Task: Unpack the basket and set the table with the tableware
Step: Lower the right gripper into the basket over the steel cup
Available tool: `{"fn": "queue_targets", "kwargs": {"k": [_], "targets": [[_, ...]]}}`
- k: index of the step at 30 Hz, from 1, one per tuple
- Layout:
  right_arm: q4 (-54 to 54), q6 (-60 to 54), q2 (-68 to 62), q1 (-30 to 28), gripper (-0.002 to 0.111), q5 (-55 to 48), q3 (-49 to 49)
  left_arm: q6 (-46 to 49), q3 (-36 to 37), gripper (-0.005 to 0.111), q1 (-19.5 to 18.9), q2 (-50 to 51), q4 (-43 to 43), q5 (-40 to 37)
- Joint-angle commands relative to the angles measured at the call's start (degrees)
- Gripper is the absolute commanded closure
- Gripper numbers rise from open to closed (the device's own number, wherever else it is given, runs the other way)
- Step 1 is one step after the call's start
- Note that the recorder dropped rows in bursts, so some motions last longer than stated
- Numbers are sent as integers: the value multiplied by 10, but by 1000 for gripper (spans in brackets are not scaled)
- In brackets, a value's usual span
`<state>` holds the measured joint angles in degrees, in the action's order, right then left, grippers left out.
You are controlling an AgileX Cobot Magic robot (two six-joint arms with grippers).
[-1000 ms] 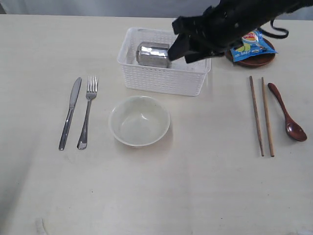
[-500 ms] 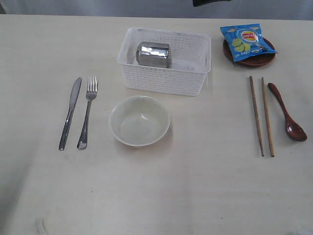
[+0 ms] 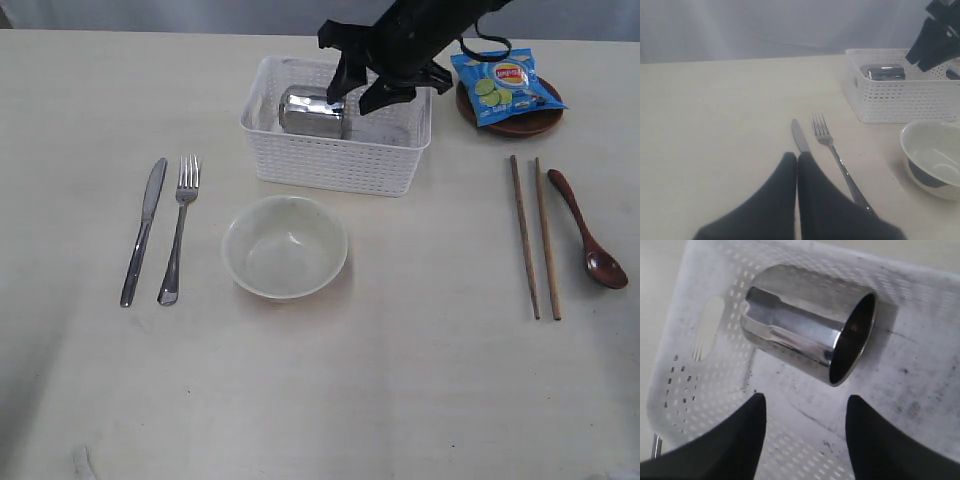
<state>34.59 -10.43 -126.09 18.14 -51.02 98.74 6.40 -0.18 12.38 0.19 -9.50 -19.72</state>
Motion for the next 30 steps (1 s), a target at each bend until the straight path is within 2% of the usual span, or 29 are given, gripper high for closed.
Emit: {"fn": "queue_targets", "kwargs": {"k": [1, 6, 17, 20, 24, 30], "targets": [[5, 0, -13, 1, 60, 29, 5, -1, 2, 107, 3, -2, 1, 1], [46, -46, -24, 10, 60, 76, 5, -2, 2, 107, 3, -2, 1, 1], [74, -58, -46, 16, 61, 119, 5, -2, 2, 107, 3, -2, 1, 1], [96, -91, -46, 18, 75, 119, 5, -2, 2, 107, 3, -2, 1, 1], [105, -123, -46, 21, 108, 110, 5, -2, 2, 107, 3, -2, 1, 1], [104, -160, -31, 22, 109, 67, 5, 0, 2, 107, 3, -2, 1, 1]]}}
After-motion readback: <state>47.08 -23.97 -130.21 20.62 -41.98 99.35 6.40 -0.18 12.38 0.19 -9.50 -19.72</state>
